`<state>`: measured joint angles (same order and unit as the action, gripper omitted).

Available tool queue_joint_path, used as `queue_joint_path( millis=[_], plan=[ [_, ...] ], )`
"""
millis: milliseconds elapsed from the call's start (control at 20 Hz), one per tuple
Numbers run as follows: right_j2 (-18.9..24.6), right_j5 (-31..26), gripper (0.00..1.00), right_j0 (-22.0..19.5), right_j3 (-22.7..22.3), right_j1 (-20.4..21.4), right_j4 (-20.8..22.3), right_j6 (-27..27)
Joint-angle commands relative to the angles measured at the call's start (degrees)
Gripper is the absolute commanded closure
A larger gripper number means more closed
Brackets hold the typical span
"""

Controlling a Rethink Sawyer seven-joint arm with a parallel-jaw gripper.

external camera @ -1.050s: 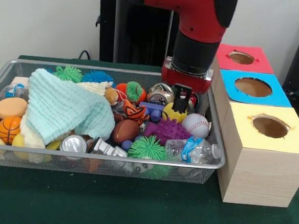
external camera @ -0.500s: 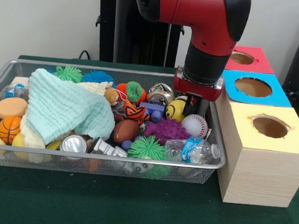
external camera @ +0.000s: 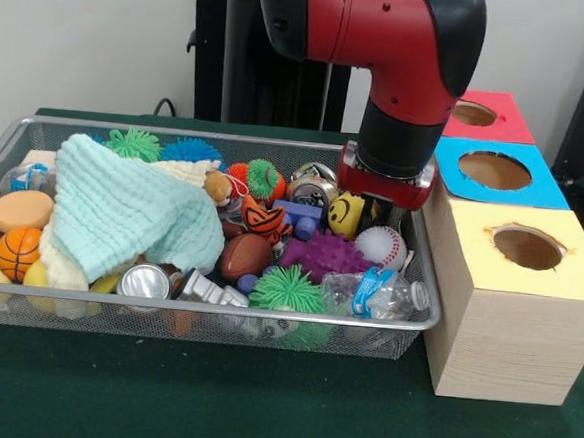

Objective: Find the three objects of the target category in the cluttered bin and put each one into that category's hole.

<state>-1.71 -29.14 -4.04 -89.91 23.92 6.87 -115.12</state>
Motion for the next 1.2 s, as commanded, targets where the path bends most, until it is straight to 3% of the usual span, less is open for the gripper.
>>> queue_joint_path(
  millis=[50,450,600,750,900,1200],
  plan=[
    [3.73,1.08,1.0,-1.59,7.7,-6.98,-2.34,-5.76],
    [5.16,5.63,1.0,-2.27,11.4,-10.71,-3.55,-6.97],
    [6.75,5.99,1.0,-4.17,10.03,-9.53,-3.79,-5.58],
    [9.41,5.98,1.0,-8.48,6.06,-6.22,-3.09,-1.99],
    [12.09,1.91,1.0,-15.03,2.72,-1.6,-1.09,4.9],
    [19.45,-4.47,1.0,-28.12,2.41,1.15,3.73,18.0]
  ],
)
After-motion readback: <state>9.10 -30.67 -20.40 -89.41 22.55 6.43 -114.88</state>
